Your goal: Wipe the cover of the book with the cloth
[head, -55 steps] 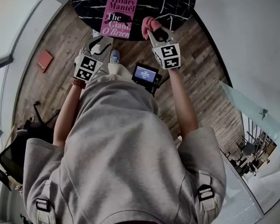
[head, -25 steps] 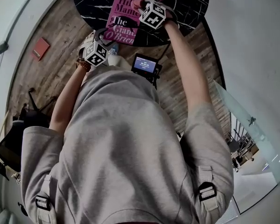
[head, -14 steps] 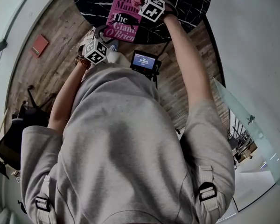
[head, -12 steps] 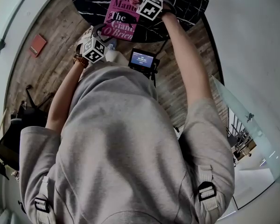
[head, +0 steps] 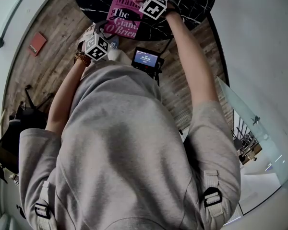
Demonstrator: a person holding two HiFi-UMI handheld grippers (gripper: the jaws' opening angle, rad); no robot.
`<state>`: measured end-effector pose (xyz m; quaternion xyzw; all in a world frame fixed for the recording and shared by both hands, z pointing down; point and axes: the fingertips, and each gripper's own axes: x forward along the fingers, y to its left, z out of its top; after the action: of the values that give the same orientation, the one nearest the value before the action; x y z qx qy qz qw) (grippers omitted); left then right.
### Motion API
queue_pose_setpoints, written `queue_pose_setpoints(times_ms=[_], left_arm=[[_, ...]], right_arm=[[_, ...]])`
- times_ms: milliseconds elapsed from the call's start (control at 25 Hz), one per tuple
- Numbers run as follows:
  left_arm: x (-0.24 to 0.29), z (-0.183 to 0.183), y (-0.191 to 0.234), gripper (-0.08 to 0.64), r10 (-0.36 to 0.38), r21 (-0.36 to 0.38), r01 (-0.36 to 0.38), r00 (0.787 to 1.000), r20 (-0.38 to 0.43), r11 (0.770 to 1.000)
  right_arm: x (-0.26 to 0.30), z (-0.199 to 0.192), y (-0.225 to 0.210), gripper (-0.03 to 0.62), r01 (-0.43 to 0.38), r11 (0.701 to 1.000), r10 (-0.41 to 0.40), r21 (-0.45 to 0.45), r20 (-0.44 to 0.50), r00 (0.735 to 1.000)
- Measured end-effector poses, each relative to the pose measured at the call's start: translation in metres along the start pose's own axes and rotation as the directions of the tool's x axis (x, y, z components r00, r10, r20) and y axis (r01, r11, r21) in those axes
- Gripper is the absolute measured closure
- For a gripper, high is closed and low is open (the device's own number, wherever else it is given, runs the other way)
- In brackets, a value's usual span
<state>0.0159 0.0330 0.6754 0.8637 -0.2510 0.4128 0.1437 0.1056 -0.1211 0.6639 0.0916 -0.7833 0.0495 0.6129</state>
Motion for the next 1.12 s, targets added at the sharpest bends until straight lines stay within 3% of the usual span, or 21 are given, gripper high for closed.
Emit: queue_pose_setpoints(times_ms=[1120], left_arm=[[0.002,-0.001,0.002,0.241,0.001,-0.011,-0.001,1.0,-0.013,1.0]], right_arm=[[0.002,0.002,0.033,0.491,-0.032,0.999,0.032,0.013,-0.006,0.999]])
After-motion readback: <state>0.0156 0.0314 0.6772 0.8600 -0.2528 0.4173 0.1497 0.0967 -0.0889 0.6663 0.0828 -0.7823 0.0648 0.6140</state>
